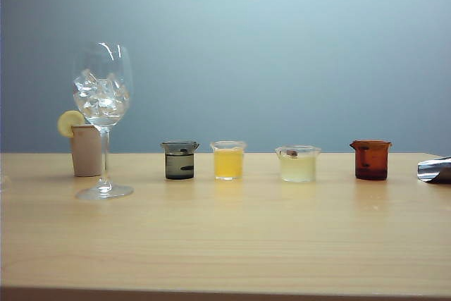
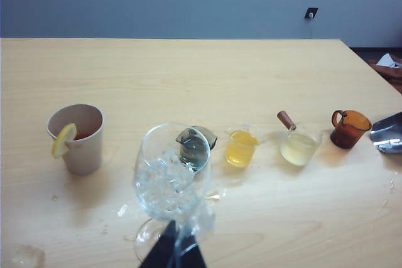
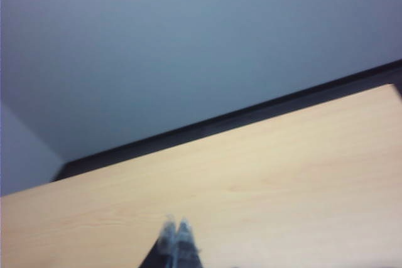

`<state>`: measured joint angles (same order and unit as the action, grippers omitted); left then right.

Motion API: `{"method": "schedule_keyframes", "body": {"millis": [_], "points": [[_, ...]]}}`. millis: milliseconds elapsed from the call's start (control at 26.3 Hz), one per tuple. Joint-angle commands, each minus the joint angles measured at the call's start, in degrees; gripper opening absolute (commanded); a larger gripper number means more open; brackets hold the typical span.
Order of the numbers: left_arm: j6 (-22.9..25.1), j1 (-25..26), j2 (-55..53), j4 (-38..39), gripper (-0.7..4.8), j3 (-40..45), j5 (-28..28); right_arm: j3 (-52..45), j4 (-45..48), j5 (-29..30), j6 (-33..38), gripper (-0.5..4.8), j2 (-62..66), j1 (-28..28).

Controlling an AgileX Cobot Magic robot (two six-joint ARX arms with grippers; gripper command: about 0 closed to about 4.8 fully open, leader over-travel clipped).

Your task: Pick up the ice scoop on the desk filled with ice cubes, pour the ice into the goblet, and finally put the scoop back on the table.

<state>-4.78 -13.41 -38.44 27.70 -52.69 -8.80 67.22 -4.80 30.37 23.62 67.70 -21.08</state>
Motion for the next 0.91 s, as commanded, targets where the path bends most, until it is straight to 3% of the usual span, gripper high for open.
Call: {"method": "schedule_keyframes", "body": {"millis": [38, 152, 456, 646, 760, 912], "points": [[-0.1, 0.0, 1.6, -0.5, -0.05, 0.0, 3.7, -0.2, -9.2, -11.1, -8.5, -0.02, -4.0, 4.1], [0.0, 0.0, 2.9, -0.1, -0.05, 0.2, 5.2, -2.8, -9.4, -14.3, -13.5, -0.02, -7.7, 8.3], [0.3, 0.0, 8.2, -3.9, -0.05, 5.6, 8.2, -16.1, -0.7, -16.7, -13.6, -0.02, -18.9, 15.8], [0.3, 0.0, 12.9, -10.6, -0.05, 12.7, 8.2, -22.9, 1.2, -16.7, -15.2, -0.02, -23.7, 16.6], [2.8, 0.0, 15.7, -15.5, -0.05, 18.3, 8.2, -26.8, 1.6, -16.3, -15.1, -0.01, -25.9, 16.6], [2.8, 0.0, 16.6, -17.7, -0.05, 22.4, 8.7, -28.1, 0.7, -16.3, -15.1, -0.01, -26.5, 16.6]]}}
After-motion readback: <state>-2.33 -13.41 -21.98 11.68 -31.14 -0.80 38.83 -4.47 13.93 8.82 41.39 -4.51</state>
